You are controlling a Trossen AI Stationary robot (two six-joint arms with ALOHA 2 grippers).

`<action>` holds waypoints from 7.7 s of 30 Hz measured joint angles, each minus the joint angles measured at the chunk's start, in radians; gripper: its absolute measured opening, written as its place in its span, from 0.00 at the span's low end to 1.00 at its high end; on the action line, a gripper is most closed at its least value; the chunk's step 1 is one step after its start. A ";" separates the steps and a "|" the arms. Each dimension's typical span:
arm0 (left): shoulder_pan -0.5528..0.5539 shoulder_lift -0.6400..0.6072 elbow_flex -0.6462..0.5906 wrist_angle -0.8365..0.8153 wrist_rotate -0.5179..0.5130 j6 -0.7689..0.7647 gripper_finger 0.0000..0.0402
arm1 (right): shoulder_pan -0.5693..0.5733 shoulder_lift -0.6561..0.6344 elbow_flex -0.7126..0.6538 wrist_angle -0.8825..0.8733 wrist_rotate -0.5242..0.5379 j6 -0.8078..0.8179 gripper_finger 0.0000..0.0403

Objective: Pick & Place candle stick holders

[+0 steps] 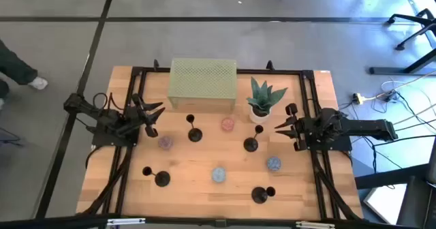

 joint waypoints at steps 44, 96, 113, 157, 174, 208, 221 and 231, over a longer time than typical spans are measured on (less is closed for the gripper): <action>0.000 0.000 0.000 0.000 0.000 0.000 0.26 | 0.000 0.000 0.000 0.000 -0.002 0.000 0.17; 0.000 0.000 0.000 0.000 0.000 0.000 0.26 | 0.000 0.000 0.000 0.000 -0.003 0.000 0.17; 0.000 0.000 0.000 0.000 0.000 0.000 0.26 | 0.000 0.000 0.000 0.028 -0.003 0.000 0.17; 0.001 0.000 0.098 -0.049 0.171 -0.124 0.41 | 0.001 0.003 0.000 0.555 0.302 -0.077 0.17; 0.001 0.004 0.100 0.132 0.168 -0.033 0.41 | 0.000 0.085 0.083 0.542 0.236 -0.043 0.27; 0.001 0.026 0.100 0.163 0.365 0.026 0.32 | 0.001 0.207 0.199 0.361 0.182 0.095 0.38; 0.001 0.145 0.165 0.150 0.315 -0.005 0.47 | 0.002 0.400 0.249 0.495 -0.019 0.095 0.43; 0.001 0.359 0.265 0.068 0.257 -0.134 0.49 | 0.001 0.632 0.376 0.331 -0.018 0.114 0.51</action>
